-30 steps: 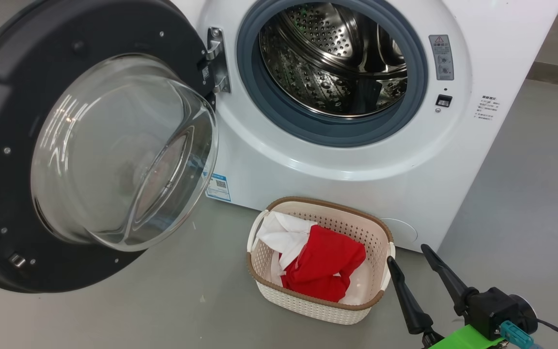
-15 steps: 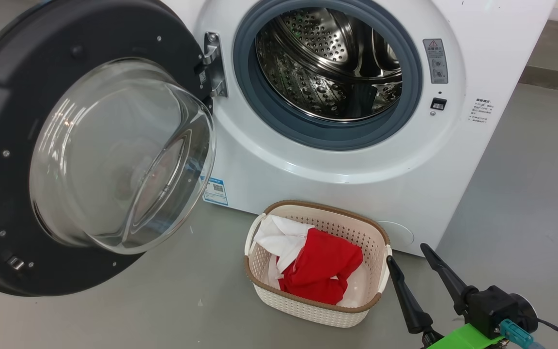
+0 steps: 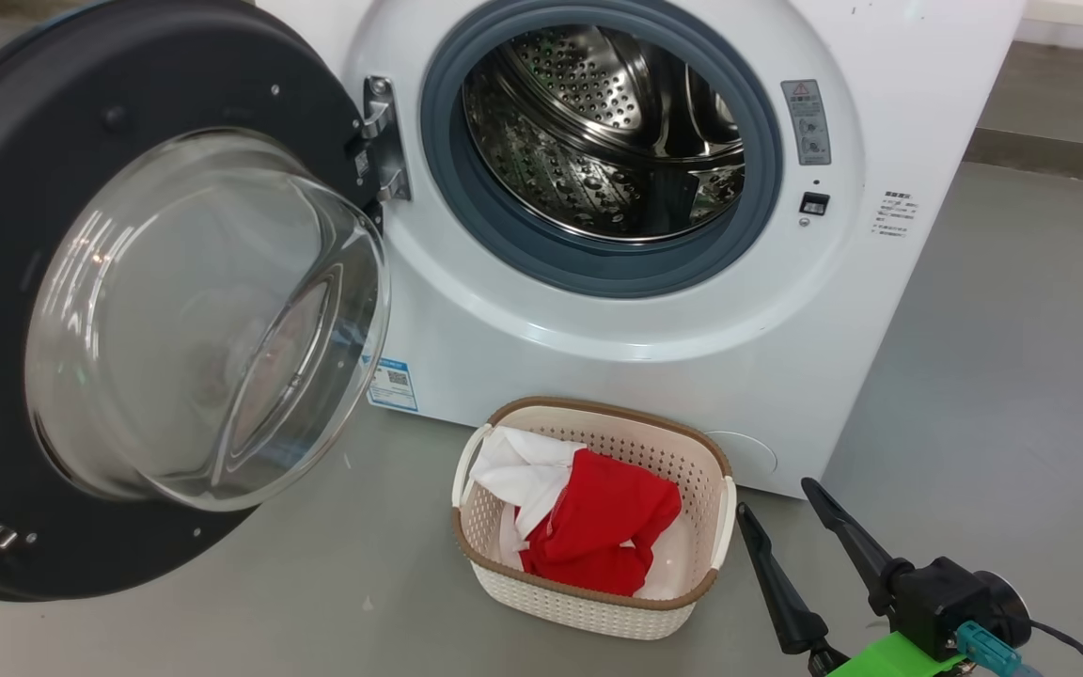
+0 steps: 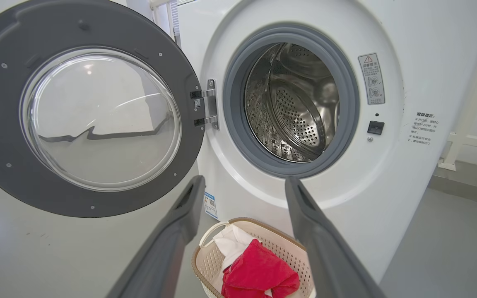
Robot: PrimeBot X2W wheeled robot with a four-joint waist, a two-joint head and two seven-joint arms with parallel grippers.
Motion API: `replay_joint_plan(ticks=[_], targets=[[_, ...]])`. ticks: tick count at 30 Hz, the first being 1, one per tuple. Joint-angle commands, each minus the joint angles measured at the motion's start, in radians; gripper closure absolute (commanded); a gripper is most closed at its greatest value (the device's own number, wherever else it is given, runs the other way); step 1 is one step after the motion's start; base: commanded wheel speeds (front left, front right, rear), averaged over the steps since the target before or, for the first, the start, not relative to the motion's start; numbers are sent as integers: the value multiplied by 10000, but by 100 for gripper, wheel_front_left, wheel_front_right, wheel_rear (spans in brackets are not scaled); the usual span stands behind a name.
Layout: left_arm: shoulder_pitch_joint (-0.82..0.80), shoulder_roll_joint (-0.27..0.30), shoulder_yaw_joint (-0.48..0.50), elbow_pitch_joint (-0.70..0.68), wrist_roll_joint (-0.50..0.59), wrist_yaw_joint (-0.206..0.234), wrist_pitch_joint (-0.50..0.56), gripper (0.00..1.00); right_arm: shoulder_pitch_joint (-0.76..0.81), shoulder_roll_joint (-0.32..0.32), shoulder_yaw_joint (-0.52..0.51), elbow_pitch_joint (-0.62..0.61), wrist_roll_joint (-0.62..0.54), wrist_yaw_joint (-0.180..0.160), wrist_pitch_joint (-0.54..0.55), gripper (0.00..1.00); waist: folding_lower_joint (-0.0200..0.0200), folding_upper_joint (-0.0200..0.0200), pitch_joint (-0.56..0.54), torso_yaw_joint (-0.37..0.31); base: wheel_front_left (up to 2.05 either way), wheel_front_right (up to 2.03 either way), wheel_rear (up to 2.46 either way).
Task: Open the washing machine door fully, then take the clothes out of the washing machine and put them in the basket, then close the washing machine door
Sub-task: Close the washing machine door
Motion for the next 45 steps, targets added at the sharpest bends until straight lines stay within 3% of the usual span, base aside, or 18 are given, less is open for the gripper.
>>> replay_joint_plan(ticks=[1,11,24,37,45], targets=[[-364,615,126,-144,123,-117,106,100,-113,-33,198,-280,-98,48,6,0,-1,0,-14,-67,0,0,0],[-473,523,17,445,-128,-749,631,100,-96,-33,142,-343,-143,48,28,0,-1,0,24,-204,0,0,0],[-110,-192,-210,311,-533,-1734,1402,100,-54,-33,137,-316,405,48,-8,0,-1,0,126,-3,0,0,0],[477,-1202,34,-985,-1426,-2045,2043,100,-187,-33,135,-262,445,48,-85,0,-1,0,400,14,0,0,0],[1286,-1914,225,-2796,-1991,-1796,2558,100,-241,-33,132,-214,426,48,-155,0,-1,0,501,44,0,0,0]])
